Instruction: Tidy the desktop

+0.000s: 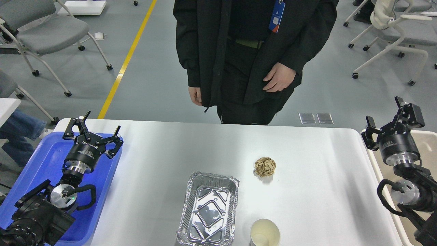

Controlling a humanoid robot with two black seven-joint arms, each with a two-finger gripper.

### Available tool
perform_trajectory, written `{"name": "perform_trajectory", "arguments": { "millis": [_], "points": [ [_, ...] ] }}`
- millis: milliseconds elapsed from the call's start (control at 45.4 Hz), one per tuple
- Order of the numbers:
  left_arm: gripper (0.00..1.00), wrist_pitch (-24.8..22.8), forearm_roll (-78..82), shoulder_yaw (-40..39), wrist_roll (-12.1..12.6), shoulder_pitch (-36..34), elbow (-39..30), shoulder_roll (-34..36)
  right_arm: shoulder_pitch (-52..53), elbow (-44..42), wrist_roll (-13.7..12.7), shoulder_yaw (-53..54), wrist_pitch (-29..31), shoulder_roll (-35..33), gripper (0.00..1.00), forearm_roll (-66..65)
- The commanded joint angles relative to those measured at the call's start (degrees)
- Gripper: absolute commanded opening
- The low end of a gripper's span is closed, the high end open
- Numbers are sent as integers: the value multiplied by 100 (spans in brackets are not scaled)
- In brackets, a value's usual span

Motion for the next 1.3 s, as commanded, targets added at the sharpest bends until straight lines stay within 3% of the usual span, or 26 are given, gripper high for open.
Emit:
{"name": "perform_trajectory", "arguments": {
  "millis": [0,1277],
  "points": [
    [100,0,0,0,9,0,-4,6,-2,-12,0,1,7,-6,100,0],
    [100,0,0,0,0,0,5,6,-196,-12,184,-43,59,-427,100,0]
  ]
}}
